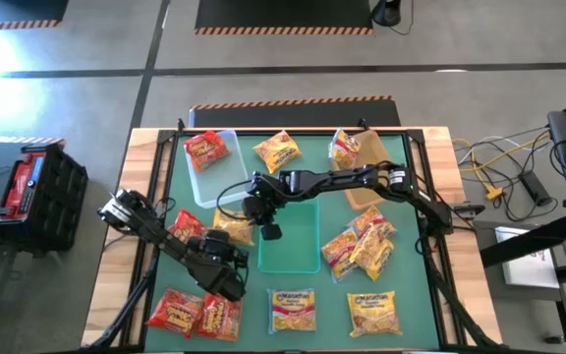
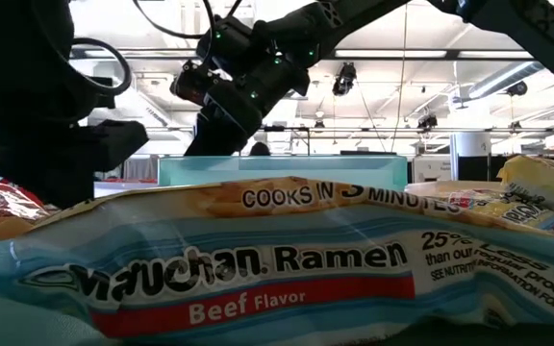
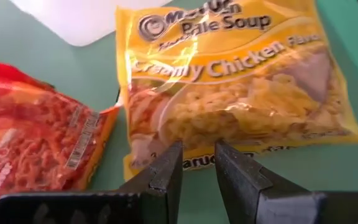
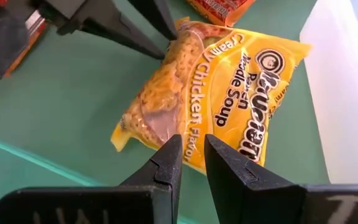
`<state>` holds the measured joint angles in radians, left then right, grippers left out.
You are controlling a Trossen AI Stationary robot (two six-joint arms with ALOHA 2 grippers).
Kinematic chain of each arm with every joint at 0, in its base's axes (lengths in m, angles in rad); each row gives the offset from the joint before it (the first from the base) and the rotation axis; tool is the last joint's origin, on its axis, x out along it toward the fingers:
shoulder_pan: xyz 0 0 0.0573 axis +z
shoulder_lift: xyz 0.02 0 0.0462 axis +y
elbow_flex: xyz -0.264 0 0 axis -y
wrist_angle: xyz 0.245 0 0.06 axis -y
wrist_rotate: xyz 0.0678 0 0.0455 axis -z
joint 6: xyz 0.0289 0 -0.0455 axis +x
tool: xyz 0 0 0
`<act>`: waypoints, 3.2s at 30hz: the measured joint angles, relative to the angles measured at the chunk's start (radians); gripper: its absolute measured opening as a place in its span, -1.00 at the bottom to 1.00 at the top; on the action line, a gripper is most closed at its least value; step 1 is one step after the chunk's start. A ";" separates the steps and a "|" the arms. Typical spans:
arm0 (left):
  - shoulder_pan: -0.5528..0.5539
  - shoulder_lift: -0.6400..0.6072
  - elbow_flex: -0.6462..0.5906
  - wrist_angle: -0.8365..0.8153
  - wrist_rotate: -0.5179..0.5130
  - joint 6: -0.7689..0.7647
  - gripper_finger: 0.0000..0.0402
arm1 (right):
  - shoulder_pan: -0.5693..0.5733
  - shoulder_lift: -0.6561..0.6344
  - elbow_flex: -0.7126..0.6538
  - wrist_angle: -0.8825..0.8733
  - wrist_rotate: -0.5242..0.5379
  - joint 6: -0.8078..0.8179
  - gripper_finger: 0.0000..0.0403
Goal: Sort Maruchan noodles
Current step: Put the yellow noodle pack into the blue bin
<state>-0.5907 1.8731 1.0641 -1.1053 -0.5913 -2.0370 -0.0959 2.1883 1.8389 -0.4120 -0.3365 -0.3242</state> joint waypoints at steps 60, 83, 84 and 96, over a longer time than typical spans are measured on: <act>0.060 -0.143 -0.242 0.487 0.039 -0.170 -0.63 | -0.066 -0.055 0.002 0.010 -0.012 0.381 -0.44; 0.063 -0.135 -0.242 0.506 -0.071 -0.194 -0.63 | -0.005 -0.048 0.002 0.064 -0.118 0.418 -0.11; 0.063 -0.135 -0.242 0.507 -0.074 -0.188 -0.63 | -0.002 -0.046 0.002 0.069 -0.118 0.419 -0.11; 0.073 -0.136 -0.242 0.520 -0.103 -0.118 -0.62 | 0.014 -0.001 0.001 0.122 -0.112 0.429 -0.12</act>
<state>-0.5174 1.7374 0.8223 -0.5852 -0.6939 -2.1555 -0.0822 2.1876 1.8400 -0.2898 -0.4485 0.1044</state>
